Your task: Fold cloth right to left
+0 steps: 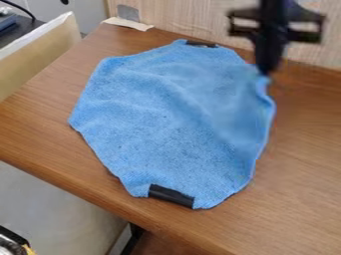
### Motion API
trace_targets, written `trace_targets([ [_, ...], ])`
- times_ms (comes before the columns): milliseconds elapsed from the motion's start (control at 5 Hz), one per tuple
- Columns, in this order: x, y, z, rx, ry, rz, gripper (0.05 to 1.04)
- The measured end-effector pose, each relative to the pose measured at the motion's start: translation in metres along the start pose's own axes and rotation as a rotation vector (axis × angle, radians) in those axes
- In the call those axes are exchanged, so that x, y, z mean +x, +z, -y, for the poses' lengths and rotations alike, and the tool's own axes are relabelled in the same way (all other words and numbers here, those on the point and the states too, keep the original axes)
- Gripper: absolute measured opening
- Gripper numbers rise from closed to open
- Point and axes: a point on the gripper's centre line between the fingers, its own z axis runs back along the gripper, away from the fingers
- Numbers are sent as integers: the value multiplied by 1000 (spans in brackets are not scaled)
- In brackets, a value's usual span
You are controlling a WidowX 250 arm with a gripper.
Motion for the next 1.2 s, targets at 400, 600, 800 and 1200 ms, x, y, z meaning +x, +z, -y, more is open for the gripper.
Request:
trace_targets([
  [400, -31, 14, -87, 11, 112, -4, 59],
  [600, -52, -3, -109, 3, 105, -30, 59],
  [800, -64, -19, -131, 13, 80, -18, 59],
  [1200, -81, -48, -147, 19, 79, -94, 76],
])
